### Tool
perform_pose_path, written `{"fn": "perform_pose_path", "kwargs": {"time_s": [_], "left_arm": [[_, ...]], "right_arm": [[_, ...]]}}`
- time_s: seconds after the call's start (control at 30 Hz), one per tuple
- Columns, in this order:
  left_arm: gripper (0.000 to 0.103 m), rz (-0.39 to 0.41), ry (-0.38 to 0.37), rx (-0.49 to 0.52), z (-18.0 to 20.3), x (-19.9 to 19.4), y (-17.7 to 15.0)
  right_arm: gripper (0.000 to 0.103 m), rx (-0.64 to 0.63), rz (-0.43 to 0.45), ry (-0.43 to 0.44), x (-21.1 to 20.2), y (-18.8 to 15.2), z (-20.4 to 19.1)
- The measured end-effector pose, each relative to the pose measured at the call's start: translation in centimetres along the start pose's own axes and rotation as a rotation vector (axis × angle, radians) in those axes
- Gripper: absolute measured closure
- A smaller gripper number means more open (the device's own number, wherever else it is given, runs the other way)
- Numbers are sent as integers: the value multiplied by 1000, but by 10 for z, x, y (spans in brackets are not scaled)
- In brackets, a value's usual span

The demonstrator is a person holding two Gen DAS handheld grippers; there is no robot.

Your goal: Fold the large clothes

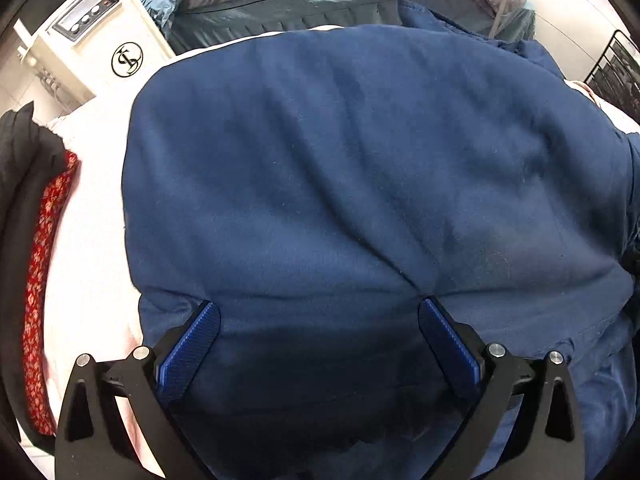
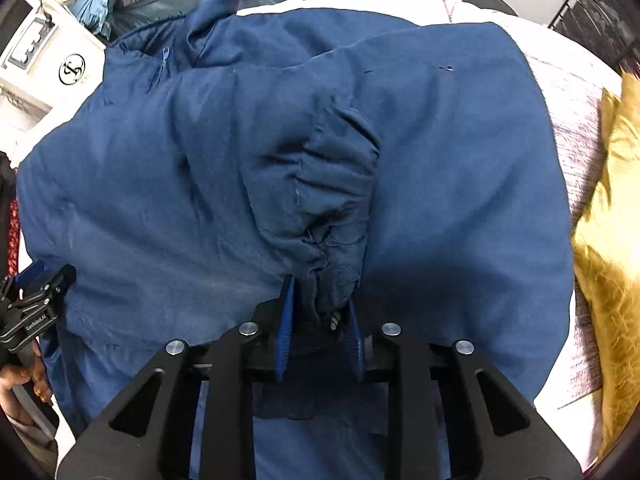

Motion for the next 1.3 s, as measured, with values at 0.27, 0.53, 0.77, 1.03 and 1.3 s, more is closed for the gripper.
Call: {"fn": "perform_pose_path", "kwargs": {"time_s": [0.27,0.53,0.77,1.03,1.3], "left_arm": [[5,15,-8,9,1,4,0],[6,117,0,9,-9,-53,-24],[6,156,-15,-26,-33,-89,-85],[7,33,-33,-176,-100,-71,-170],[8,-88,-154,-209,-107,-48,-244]], "right_arm": [[70,-62,9,-40,-1,-1,-9],[32,51,99,28,-49,-38,14],[32,38,106,52,-59,-107,43],[32,75,29,125,-43,-187,74],[32,125,53,209,-58,-230,108]]}}
Point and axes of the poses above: each gripper's, at about its wrist camera, not at the fingertips, and x roughly the way its jaws point, z to its right, y to its top, the point moved 6 cm from there along x, roughly the way its jaws point, and after that the axes turned 7 degrees about -z, right-handed, at the moved point
